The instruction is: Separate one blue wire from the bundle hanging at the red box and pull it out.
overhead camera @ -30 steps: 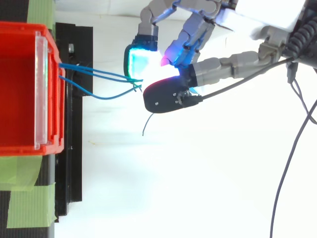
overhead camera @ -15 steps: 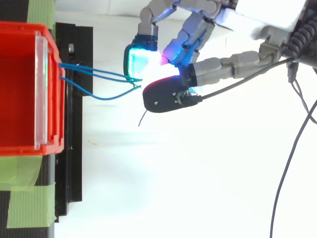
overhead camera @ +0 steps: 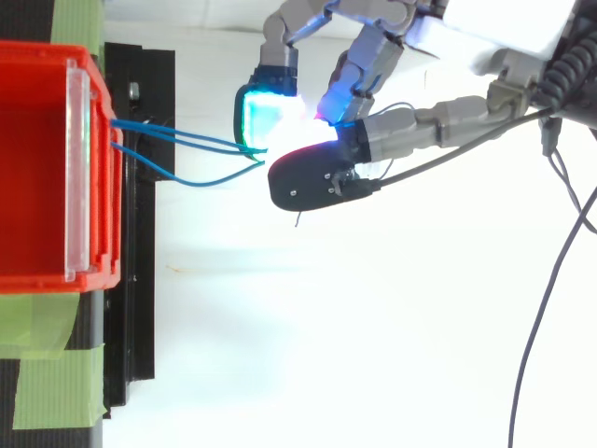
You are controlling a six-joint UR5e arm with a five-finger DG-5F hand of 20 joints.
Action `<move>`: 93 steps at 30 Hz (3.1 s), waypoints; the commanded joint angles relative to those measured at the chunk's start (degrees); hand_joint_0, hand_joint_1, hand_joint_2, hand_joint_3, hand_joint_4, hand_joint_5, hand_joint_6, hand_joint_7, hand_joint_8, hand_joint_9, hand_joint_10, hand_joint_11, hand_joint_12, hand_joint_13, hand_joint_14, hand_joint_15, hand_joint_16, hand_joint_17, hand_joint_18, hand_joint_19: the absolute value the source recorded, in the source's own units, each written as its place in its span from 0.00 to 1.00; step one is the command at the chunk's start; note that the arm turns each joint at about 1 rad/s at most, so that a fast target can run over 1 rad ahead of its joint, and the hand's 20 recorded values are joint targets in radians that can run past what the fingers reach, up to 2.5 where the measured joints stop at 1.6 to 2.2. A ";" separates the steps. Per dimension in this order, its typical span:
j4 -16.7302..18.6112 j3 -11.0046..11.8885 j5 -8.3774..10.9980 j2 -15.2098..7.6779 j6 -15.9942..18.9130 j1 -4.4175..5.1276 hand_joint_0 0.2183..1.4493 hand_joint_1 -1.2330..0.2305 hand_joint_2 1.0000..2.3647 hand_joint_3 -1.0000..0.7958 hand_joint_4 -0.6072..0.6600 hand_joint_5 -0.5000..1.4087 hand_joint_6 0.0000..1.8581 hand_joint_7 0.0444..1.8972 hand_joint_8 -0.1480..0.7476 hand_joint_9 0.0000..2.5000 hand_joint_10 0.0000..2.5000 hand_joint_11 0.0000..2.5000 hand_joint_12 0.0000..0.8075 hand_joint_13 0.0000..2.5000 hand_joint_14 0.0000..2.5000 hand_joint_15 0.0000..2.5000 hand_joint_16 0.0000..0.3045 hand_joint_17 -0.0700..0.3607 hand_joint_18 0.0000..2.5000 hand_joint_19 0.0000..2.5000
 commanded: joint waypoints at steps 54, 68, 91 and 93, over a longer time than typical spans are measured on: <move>-0.09 -0.01 -0.09 0.02 0.00 0.00 0.31 0.35 0.01 0.49 0.62 0.15 0.50 0.53 0.59 0.46 0.01 0.52 0.57 0.50 0.01 0.48 0.21 0.49 0.36 0.29; 0.00 -0.01 0.00 0.02 0.00 0.00 0.33 0.33 0.01 0.53 0.66 0.15 0.51 0.50 0.61 0.45 0.00 0.51 0.61 0.50 0.01 0.47 0.23 0.53 0.38 0.27; 0.09 -0.01 -0.09 0.02 8.70 0.00 0.39 0.15 0.01 0.38 0.66 0.11 0.50 0.51 0.51 0.29 0.01 0.52 0.54 0.41 0.01 0.45 0.19 0.47 0.33 0.22; 0.09 -0.01 0.00 0.02 8.79 0.00 0.40 0.16 0.01 0.35 0.66 0.11 0.49 0.52 0.51 0.29 0.01 0.52 0.54 0.41 0.01 0.45 0.19 0.47 0.33 0.22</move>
